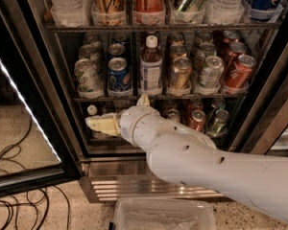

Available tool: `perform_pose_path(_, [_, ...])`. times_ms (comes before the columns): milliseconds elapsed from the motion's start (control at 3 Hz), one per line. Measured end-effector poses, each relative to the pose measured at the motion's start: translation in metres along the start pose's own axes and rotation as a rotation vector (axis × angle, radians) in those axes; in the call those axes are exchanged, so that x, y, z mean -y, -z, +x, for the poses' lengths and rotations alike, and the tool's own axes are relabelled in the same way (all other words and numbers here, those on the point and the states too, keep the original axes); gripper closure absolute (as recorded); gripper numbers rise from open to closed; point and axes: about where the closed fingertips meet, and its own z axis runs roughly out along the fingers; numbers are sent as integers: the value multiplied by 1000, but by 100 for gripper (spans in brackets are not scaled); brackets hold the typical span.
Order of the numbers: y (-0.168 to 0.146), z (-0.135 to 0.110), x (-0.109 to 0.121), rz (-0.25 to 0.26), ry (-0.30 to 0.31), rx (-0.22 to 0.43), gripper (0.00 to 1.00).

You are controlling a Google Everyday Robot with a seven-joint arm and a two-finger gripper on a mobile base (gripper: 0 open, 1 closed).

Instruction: Pick pepsi can from middle shelf of fridge

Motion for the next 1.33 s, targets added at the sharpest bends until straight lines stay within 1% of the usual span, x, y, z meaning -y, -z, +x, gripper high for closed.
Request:
perform_pose_path(333, [-4, -16, -13, -11, -14, 60, 0])
perform_pose_path(667, [-7, -30, -21, 9, -20, 136, 0])
perform_pose_path(1000, [-7, -43, -30, 21, -19, 198, 0])
perform_pose_path(1333, [-7, -43, -30, 21, -19, 198, 0])
